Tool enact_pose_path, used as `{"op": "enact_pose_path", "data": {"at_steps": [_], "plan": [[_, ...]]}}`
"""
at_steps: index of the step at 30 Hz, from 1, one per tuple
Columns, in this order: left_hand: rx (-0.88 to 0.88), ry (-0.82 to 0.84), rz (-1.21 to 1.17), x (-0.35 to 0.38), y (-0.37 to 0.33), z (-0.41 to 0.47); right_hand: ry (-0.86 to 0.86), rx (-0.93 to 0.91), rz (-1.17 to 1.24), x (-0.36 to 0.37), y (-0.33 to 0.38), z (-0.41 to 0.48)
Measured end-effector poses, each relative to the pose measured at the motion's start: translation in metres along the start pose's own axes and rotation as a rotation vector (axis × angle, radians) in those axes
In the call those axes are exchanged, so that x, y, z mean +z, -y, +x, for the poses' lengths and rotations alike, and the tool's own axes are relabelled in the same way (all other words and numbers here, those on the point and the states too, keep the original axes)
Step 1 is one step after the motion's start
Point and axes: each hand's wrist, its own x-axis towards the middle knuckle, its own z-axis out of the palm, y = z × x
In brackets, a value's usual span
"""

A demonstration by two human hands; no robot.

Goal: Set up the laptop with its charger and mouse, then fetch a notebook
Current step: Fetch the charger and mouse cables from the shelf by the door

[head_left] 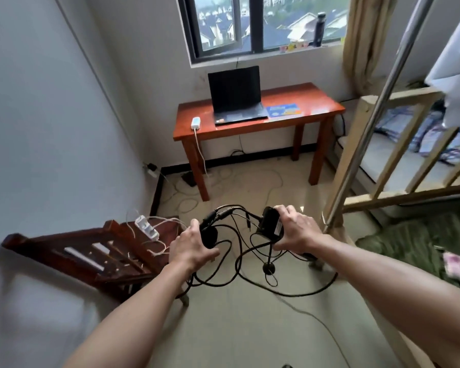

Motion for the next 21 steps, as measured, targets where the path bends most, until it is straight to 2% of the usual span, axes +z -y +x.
{"op": "enact_pose_path", "data": {"at_steps": [3, 10, 16, 21], "plan": [[-0.004, -0.047, -0.005, -0.009, -0.012, 0.052, -0.033, -0.030, -0.005, -0.021, -0.009, 0.056], [-0.040, -0.036, -0.027, 0.010, -0.028, 0.204, -0.010, -0.049, -0.005, -0.034, -0.045, 0.210], [-0.012, -0.001, -0.049, 0.039, -0.050, 0.360, -0.020, 0.023, -0.002, -0.037, -0.088, 0.345], [0.059, 0.009, -0.082, 0.036, -0.082, 0.476, -0.048, 0.096, -0.012, -0.065, -0.120, 0.436]]}}
